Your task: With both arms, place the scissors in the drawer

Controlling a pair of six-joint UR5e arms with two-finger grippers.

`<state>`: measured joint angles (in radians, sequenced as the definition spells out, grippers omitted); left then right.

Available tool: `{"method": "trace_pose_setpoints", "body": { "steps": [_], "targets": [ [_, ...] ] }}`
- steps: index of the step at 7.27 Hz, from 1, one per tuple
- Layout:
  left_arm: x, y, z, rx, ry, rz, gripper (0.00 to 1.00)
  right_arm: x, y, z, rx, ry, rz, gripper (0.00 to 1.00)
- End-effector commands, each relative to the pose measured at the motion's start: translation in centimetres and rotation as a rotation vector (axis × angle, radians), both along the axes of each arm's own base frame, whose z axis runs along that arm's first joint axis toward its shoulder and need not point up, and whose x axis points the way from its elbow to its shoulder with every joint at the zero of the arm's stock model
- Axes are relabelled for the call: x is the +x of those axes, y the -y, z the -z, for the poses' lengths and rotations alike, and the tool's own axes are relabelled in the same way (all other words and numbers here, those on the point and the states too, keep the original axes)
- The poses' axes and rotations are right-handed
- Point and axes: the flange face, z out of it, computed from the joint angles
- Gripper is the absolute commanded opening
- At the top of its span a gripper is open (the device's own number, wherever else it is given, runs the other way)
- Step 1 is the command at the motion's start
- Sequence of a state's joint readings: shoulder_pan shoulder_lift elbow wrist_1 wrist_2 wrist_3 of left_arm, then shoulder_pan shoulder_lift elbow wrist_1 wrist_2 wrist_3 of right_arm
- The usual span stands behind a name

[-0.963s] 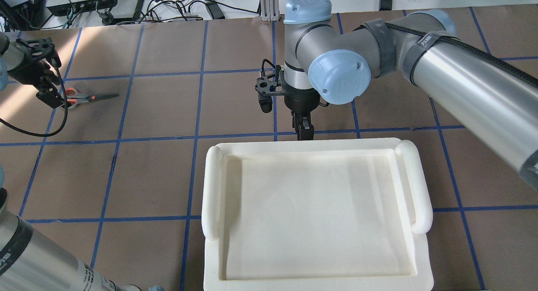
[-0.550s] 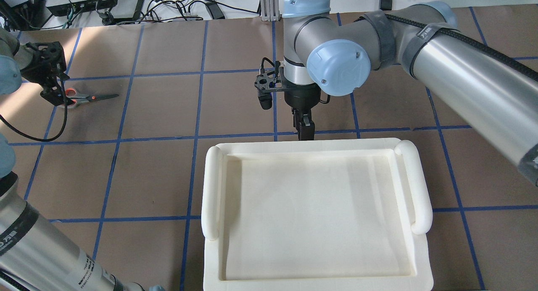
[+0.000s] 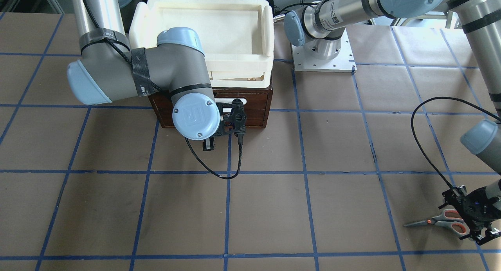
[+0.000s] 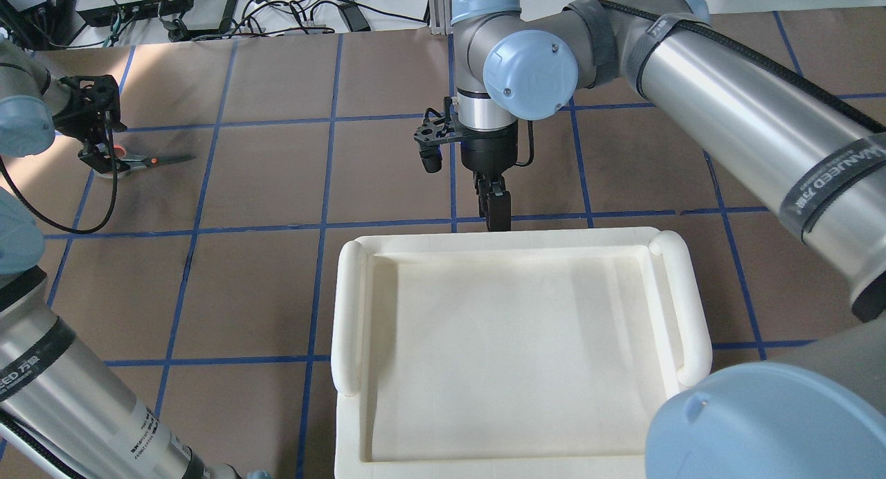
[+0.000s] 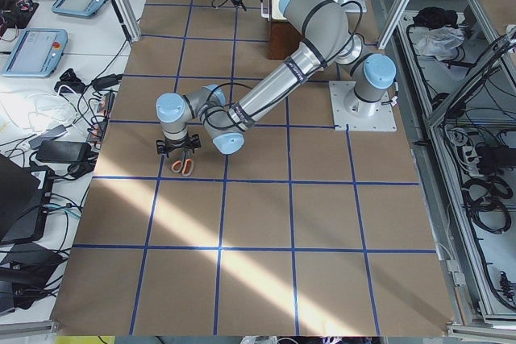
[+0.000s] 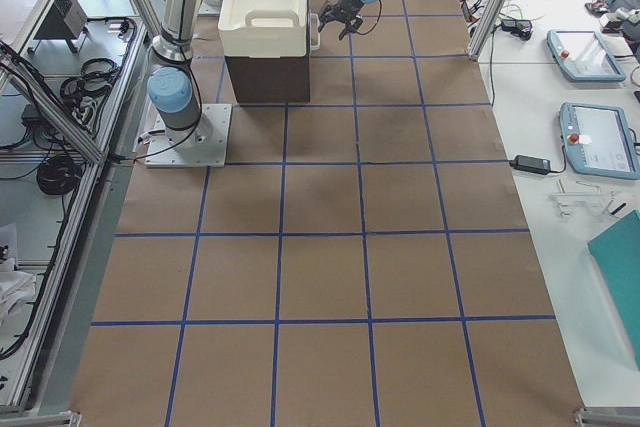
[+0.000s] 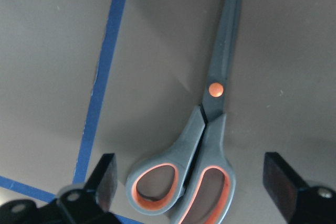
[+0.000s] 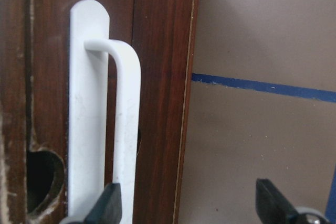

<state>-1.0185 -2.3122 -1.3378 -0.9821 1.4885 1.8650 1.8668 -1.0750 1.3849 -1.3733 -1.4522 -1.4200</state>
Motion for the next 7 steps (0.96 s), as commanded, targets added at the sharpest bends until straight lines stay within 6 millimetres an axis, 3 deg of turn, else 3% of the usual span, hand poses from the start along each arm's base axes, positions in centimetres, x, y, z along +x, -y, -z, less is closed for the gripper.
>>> {"method": "trace_pose_setpoints", "body": {
  "steps": [1,3,5,7],
  "targets": [
    [-0.3,0.4,0.8,0.005,-0.003,0.014,0.92,0.0,-0.2,0.9,0.052,-0.011,-0.003,0.90],
    [-1.6,0.9,1.6,0.015,-0.010,0.020,0.92,0.0,-0.4,0.5,0.056,-0.007,0.003,0.90],
    [-1.7,0.9,2.3,0.023,-0.012,0.037,0.87,0.3,0.2,-0.7,0.038,0.014,0.014,0.90],
    [-1.7,0.9,2.3,0.024,-0.013,0.034,0.86,0.3,-0.7,-0.3,0.090,-0.004,0.021,0.90]
  ]
}}
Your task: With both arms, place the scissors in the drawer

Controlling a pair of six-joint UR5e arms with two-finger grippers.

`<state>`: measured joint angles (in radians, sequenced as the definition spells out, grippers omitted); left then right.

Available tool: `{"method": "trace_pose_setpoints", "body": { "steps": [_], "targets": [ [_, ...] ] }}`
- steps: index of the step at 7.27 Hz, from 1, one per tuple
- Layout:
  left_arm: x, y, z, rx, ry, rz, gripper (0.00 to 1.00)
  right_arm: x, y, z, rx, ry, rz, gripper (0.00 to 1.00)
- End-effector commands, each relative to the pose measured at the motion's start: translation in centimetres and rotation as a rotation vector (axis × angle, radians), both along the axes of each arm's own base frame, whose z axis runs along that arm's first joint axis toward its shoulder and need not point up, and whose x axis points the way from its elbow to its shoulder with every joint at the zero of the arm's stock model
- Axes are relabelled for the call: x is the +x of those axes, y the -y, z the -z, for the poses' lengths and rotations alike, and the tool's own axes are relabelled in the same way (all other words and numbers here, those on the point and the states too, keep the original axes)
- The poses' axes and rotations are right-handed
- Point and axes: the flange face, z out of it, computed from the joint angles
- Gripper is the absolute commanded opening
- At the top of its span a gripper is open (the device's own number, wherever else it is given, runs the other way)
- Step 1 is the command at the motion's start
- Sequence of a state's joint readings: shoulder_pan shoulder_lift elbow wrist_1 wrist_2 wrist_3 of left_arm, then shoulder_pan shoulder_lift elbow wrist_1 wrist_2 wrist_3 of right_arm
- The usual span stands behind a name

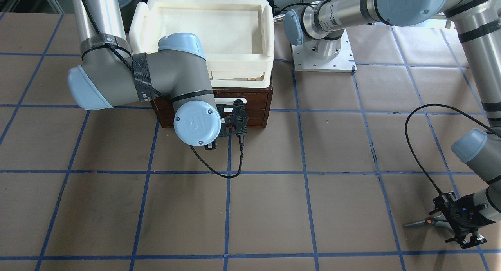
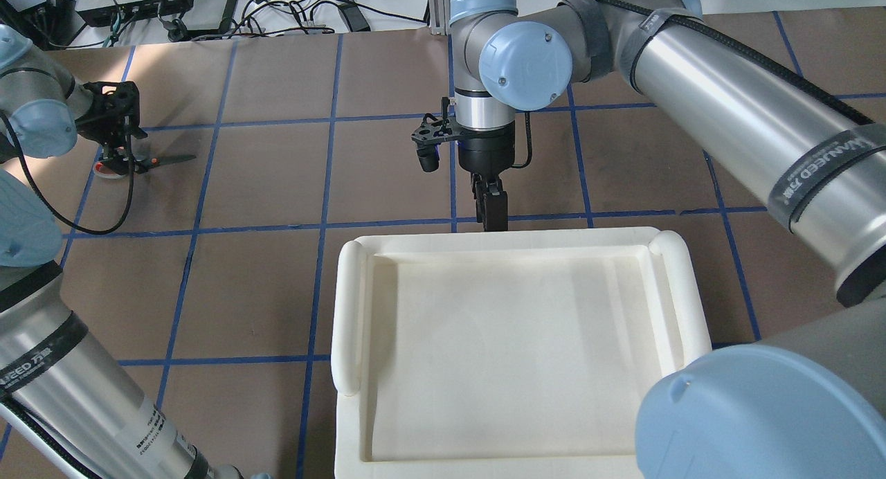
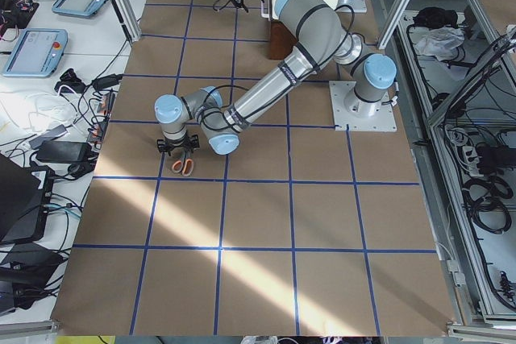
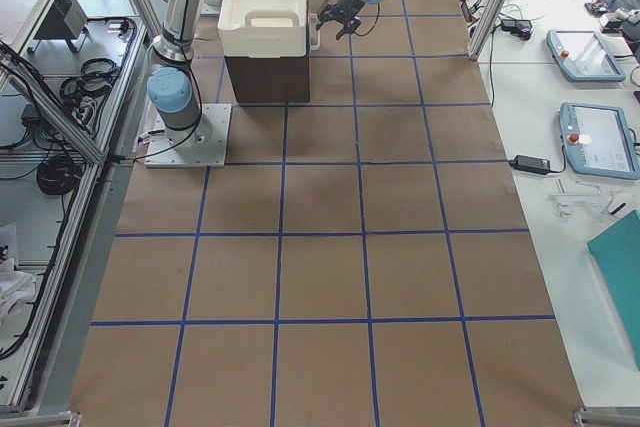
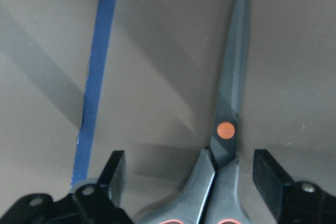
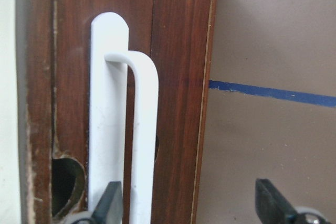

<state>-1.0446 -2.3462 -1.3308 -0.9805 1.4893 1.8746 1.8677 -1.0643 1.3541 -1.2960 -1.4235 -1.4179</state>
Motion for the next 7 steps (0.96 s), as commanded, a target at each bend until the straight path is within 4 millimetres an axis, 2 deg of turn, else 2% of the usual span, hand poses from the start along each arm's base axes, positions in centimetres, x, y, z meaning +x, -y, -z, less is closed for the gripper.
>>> {"method": "trace_pose_setpoints", "body": {
  "steps": [1,2,3,5,6,7],
  "targets": [
    [0.1,-0.1,0.1,0.008,0.008,-0.004,0.86,0.1,-0.8,-0.3,0.026,-0.012,0.004,0.90],
    [0.1,-0.1,0.0,0.010,0.010,-0.004,0.86,0.2,-0.8,-0.2,0.025,-0.012,0.005,0.89],
    [0.1,-0.1,0.0,0.010,0.010,-0.004,0.86,0.1,-1.1,0.2,0.032,-0.017,0.006,0.79],
    [-0.1,-0.2,0.0,0.018,0.006,-0.002,0.83,0.1,-1.1,2.0,-0.007,-0.008,0.011,0.77],
    [-0.1,-0.2,0.2,0.019,0.003,-0.001,0.78,0.1,-1.2,2.0,-0.006,-0.008,0.011,0.77],
    [0.0,-0.2,0.2,0.019,0.005,-0.001,0.55,0.2,-1.2,1.9,-0.008,-0.010,0.010,0.74]
  ]
}}
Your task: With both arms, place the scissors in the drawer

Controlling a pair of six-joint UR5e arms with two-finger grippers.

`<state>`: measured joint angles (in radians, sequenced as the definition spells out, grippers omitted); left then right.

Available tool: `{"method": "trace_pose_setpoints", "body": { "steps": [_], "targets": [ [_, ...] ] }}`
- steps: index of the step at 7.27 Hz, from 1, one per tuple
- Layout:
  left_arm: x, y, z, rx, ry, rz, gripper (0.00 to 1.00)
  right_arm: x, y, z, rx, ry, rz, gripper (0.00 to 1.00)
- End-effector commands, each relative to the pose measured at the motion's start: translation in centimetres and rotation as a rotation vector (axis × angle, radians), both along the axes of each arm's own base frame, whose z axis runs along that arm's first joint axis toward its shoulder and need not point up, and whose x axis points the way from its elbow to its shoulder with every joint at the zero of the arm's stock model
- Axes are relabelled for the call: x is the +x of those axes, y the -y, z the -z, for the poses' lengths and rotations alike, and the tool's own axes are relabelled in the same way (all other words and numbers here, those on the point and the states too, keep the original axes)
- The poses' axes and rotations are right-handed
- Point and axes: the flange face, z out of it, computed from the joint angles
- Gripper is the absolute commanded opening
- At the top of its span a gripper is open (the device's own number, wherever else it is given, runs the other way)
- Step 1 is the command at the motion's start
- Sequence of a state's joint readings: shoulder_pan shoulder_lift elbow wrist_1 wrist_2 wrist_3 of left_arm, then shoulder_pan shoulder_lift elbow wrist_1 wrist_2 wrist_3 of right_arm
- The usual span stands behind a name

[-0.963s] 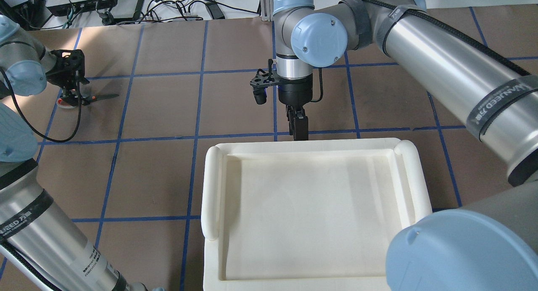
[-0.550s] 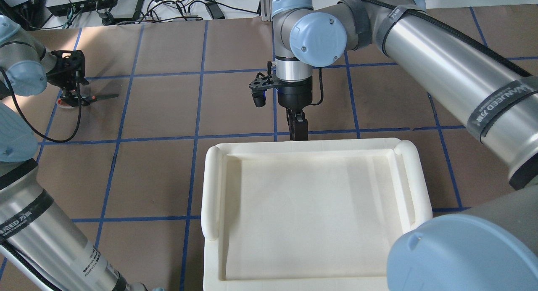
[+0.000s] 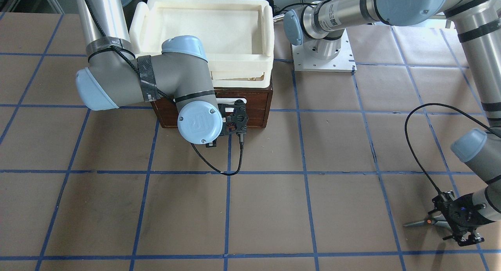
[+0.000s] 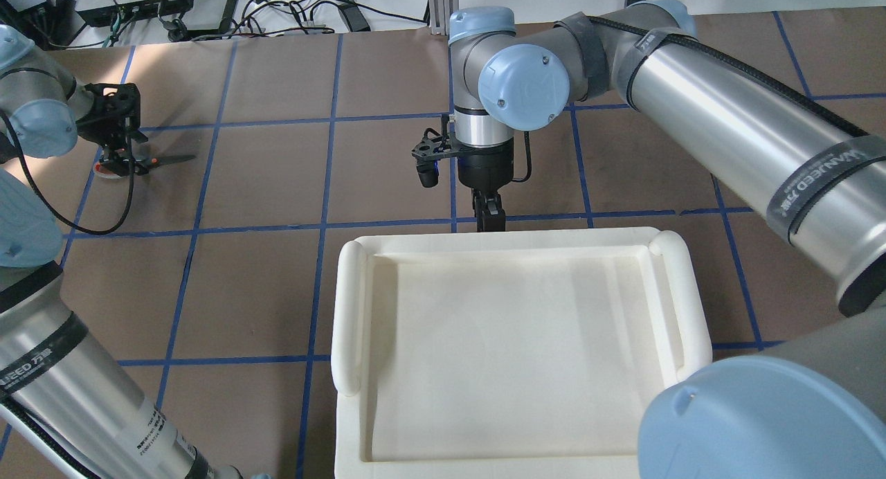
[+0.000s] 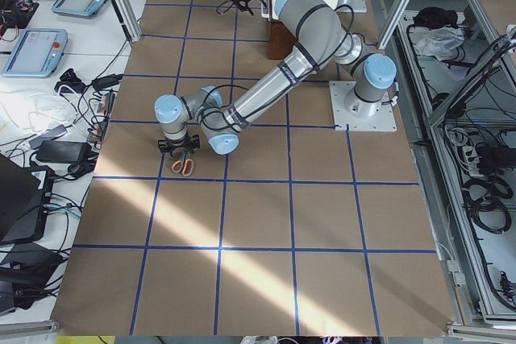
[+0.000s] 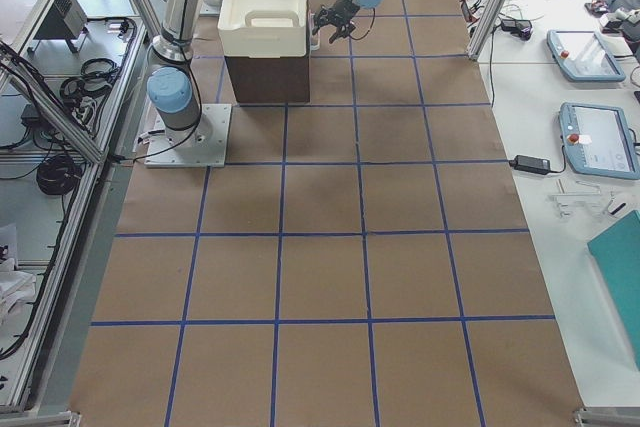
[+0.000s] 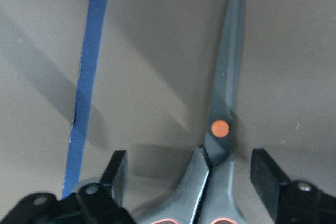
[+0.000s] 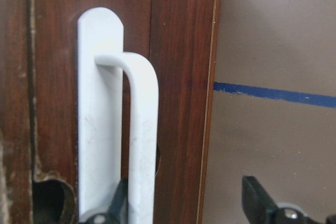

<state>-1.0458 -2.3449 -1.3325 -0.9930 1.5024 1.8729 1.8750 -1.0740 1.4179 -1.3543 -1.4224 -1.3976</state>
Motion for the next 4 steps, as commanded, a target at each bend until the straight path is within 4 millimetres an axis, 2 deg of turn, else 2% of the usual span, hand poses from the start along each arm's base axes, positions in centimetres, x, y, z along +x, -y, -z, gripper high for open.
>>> {"method": "trace_pose_setpoints", "body": {
  "steps": [1,2,4],
  "targets": [
    [0.09,-0.03,0.04,-0.001,0.002,0.003,0.27,0.06,0.01,-0.15,-0.010,-0.001,0.004,0.68],
    [-0.01,0.01,-0.07,-0.002,0.002,0.005,0.00,-0.01,0.25,-0.55,-0.020,-0.008,0.012,0.63],
    [-0.03,-0.02,-0.49,-0.005,0.004,0.005,0.00,0.04,0.97,-1.05,-0.057,-0.003,0.010,0.57]
  ]
}}
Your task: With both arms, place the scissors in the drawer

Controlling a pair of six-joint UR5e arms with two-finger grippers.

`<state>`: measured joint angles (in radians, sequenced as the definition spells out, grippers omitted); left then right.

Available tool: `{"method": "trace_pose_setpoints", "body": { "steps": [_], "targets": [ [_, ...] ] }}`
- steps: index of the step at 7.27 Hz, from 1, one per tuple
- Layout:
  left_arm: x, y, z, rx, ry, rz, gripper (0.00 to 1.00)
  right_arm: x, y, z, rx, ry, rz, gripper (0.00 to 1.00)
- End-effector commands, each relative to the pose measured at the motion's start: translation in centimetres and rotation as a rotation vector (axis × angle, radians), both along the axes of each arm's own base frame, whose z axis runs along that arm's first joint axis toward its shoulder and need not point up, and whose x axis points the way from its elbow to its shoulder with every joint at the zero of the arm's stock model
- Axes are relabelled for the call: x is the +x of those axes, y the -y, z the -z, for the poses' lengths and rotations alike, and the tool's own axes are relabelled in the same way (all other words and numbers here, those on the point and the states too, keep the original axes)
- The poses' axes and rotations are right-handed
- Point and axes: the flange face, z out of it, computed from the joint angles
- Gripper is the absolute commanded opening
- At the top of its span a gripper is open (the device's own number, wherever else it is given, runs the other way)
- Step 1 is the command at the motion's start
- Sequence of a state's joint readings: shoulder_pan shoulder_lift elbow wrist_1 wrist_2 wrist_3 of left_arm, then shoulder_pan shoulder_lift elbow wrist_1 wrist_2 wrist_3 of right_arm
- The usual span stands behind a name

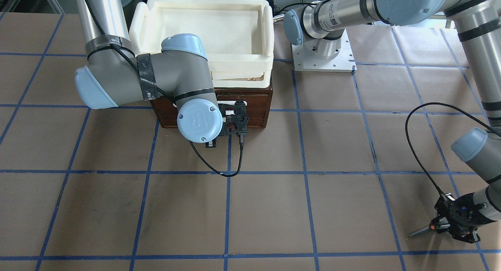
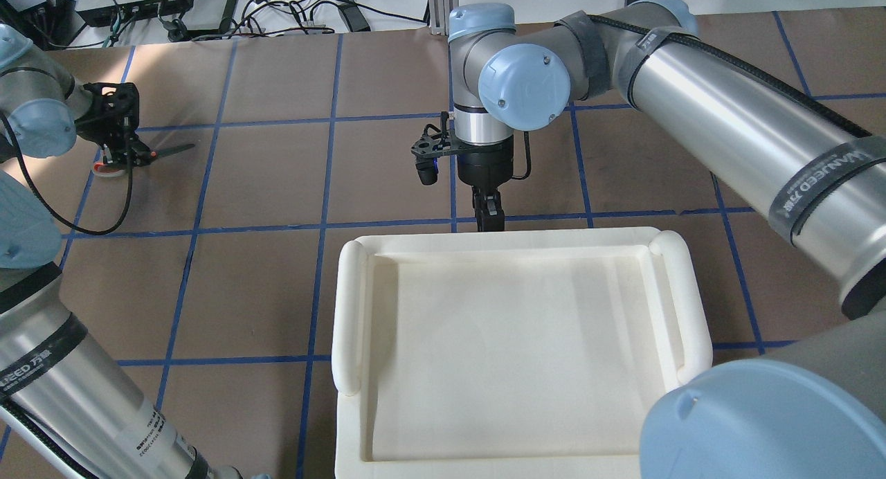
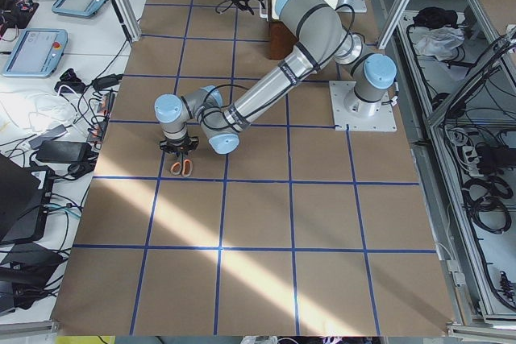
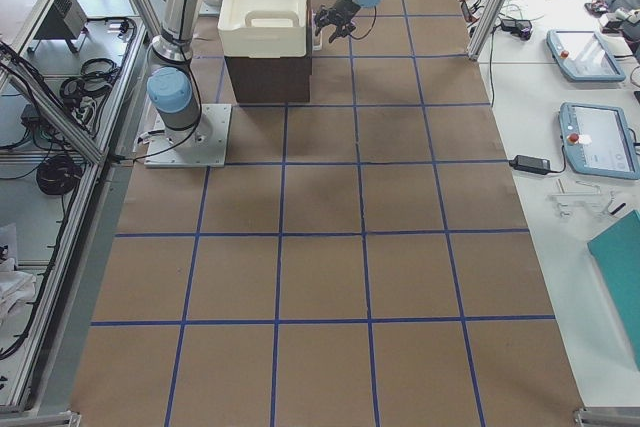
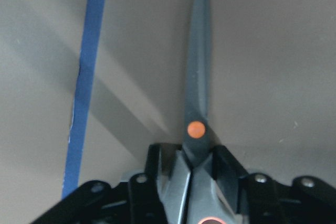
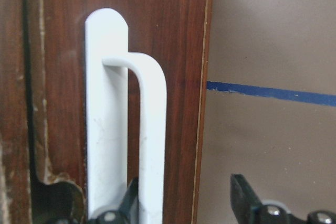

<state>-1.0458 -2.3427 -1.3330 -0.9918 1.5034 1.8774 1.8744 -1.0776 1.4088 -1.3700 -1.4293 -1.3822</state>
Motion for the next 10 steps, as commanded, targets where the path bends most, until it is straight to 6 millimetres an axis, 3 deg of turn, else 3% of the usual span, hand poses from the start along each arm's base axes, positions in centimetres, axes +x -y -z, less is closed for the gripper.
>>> {"method": "trace_pose_setpoints", "body": {
  "steps": [1,3,6,10],
  "targets": [
    [-0.2,0.0,-1.0,-0.009,0.005,0.002,0.00,0.3,1.5,-1.1,-0.050,0.009,-0.004,0.57],
    [-2.5,0.6,-3.2,-0.029,0.016,0.031,0.00,0.5,3.9,-1.1,-0.079,0.021,-0.008,0.55],
    [-5.2,-0.3,-7.5,0.000,-0.006,0.048,0.00,1.2,8.4,-0.3,-0.176,0.037,-0.024,0.53],
    [-15.0,-1.4,-15.2,0.013,-0.043,0.063,0.00,1.1,12.6,-1.7,-0.355,0.075,-0.044,0.52]
  ]
}}
